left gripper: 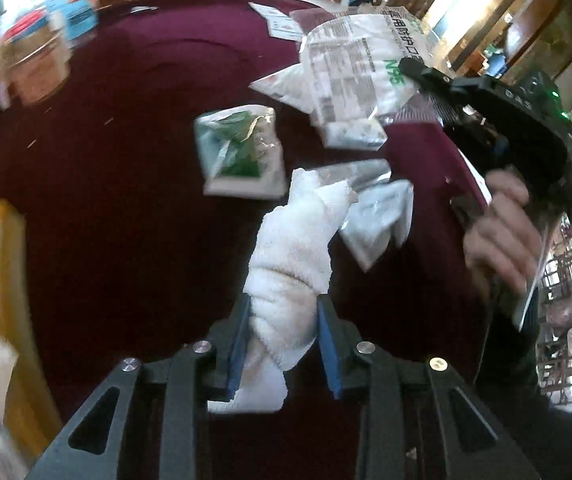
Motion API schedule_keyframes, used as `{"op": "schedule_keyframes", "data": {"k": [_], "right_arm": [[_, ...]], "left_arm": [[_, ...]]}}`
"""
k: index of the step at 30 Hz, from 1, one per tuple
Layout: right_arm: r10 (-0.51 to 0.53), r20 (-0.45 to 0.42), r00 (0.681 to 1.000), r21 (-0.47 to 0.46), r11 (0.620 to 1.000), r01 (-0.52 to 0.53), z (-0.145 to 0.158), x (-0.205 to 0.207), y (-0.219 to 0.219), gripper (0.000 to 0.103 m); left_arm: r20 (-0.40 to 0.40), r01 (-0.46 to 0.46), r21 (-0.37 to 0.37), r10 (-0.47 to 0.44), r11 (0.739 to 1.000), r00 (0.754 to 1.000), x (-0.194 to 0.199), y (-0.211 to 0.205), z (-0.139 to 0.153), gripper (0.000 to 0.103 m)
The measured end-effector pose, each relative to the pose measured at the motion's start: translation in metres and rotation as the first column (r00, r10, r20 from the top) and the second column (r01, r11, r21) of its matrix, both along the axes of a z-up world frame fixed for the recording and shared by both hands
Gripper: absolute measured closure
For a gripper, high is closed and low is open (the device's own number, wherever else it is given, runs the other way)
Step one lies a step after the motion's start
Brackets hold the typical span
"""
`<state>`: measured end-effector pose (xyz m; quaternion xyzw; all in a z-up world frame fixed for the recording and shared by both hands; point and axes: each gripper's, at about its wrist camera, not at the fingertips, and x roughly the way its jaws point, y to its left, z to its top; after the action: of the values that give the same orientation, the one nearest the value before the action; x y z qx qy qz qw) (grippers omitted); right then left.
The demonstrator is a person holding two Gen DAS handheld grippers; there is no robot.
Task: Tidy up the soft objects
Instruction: 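Carry the white towel and clear strip over the tray with both grippers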
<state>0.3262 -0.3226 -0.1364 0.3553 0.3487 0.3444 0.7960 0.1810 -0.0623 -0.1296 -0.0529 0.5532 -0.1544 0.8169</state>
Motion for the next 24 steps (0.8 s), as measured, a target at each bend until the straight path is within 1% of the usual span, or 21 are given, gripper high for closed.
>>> {"op": "schedule_keyframes", "data": {"k": [2,4,5,6,7,8,10,12,13,14,15,17,19,21,23,24], "right_arm": [[0.034,-0.003,0.999,0.008,0.999,-0.034,0.001,0.001,0.006,0.100],[0.058,0.007,0.998,-0.009,0.998,-0.058,0.003,-0.001,0.013,0.100],[0.082,0.013,0.997,-0.012,0.997,-0.082,0.004,-0.002,0.017,0.100],[0.109,0.020,0.994,-0.013,0.994,-0.109,0.004,-0.002,0.022,0.100],[0.131,0.027,0.991,-0.019,0.991,-0.130,0.005,-0.003,0.026,0.100],[0.146,0.035,0.989,-0.027,0.989,-0.145,0.004,-0.005,0.029,0.100],[0.176,0.057,0.983,-0.055,0.983,-0.173,0.006,-0.008,0.037,0.100],[0.185,0.087,0.979,-0.091,0.980,-0.177,0.009,-0.012,0.043,0.100],[0.188,0.099,0.977,-0.102,0.979,-0.178,0.011,-0.015,0.045,0.100],[0.199,0.108,0.974,-0.102,0.977,-0.189,0.012,-0.018,0.047,0.100],[0.211,0.107,0.972,-0.093,0.975,-0.201,0.013,-0.021,0.049,0.100],[0.216,0.102,0.971,-0.079,0.975,-0.208,0.018,-0.032,0.055,0.100],[0.237,0.117,0.964,-0.040,0.971,-0.234,0.027,-0.051,0.066,0.100],[0.253,0.127,0.959,-0.037,0.967,-0.250,0.035,-0.071,0.080,0.100],[0.258,0.132,0.957,-0.039,0.966,-0.255,0.042,-0.091,0.095,0.100],[0.270,0.127,0.954,-0.032,0.963,-0.268,0.043,-0.098,0.103,0.100]], "left_arm": [[0.001,-0.019,0.012,0.019,1.000,1.000,-0.014,0.009,0.000,0.070],[0.003,-0.034,0.036,0.034,0.999,0.999,-0.020,0.012,-0.007,0.068],[-0.002,-0.041,0.046,0.041,0.998,0.999,-0.017,0.012,-0.011,0.065],[-0.004,-0.046,0.058,0.046,0.997,0.999,-0.016,0.010,-0.015,0.065],[0.017,-0.042,0.066,0.041,0.997,0.999,-0.014,0.008,-0.017,0.063],[0.031,-0.041,0.070,0.039,0.997,0.999,-0.012,0.006,-0.020,0.059],[0.038,-0.043,0.076,0.040,0.996,0.998,-0.009,0.004,-0.023,0.056],[0.028,-0.032,0.074,0.030,0.997,0.999,-0.002,0.000,-0.032,0.059],[0.006,-0.023,0.063,0.023,0.998,1.000,0.000,-0.001,-0.039,0.061],[0.032,-0.028,0.065,0.026,0.997,0.999,-0.001,-0.002,-0.038,0.063],[0.038,-0.031,0.072,0.029,0.997,0.999,-0.003,-0.003,-0.037,0.063],[0.066,-0.054,0.061,0.050,0.997,0.997,-0.013,0.002,-0.029,0.063],[0.111,-0.067,0.024,0.064,0.997,0.992,-0.031,0.012,-0.012,0.063],[0.131,-0.103,-0.051,0.109,0.993,0.985,-0.050,0.031,0.007,0.063],[0.141,-0.145,-0.148,0.166,0.978,0.976,-0.071,0.058,0.027,0.063],[0.142,-0.164,-0.178,0.190,0.970,0.971,-0.080,0.070,0.034,0.063]]}}
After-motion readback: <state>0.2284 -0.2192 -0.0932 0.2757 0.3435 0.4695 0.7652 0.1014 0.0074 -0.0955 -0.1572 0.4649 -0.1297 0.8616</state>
